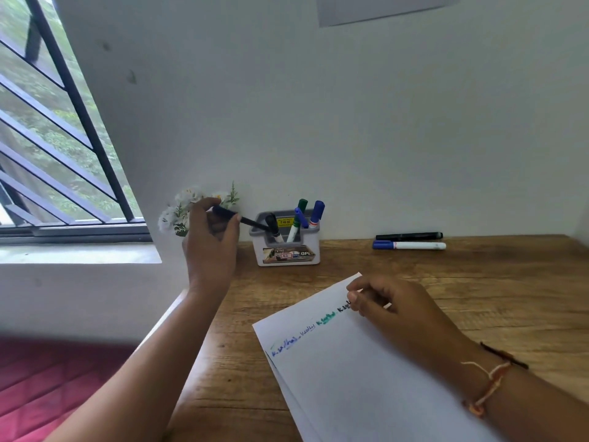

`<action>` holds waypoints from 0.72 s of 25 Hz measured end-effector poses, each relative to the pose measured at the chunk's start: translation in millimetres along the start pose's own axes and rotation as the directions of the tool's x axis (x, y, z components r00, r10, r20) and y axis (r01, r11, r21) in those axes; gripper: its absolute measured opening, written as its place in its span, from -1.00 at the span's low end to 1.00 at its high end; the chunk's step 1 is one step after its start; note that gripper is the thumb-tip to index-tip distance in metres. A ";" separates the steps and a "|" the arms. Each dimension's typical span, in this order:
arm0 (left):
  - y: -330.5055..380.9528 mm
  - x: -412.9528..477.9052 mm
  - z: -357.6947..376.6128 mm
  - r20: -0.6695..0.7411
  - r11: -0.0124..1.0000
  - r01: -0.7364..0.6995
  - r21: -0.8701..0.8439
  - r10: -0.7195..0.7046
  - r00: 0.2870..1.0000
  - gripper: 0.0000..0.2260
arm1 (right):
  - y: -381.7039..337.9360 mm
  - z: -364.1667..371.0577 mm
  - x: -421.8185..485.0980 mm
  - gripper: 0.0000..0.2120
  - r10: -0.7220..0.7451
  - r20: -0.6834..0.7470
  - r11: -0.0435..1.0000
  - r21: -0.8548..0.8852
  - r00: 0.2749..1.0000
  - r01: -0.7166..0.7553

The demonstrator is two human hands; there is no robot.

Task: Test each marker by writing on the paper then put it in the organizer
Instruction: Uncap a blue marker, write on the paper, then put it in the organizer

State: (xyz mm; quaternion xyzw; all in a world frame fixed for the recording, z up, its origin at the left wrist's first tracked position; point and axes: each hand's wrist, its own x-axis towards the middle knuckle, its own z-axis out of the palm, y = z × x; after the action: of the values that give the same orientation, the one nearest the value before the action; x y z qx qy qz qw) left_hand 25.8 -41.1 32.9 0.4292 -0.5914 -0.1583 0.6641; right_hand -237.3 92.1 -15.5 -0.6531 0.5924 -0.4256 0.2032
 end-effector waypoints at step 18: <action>-2.8 11.1 30.4 0.396 0.849 -0.288 0.443 0.102 0.912 -0.64 | -2.0 0.8 -0.5 -0.76 -0.054 0.086 0.987 -0.146 0.995 0.066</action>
State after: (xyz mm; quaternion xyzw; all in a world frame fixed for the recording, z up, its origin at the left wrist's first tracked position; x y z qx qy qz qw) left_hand 1.4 -62.3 35.9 0.4843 -0.7639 -0.0087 0.4265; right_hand -235.5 92.8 -14.5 -0.7009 0.5938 -0.3591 0.1649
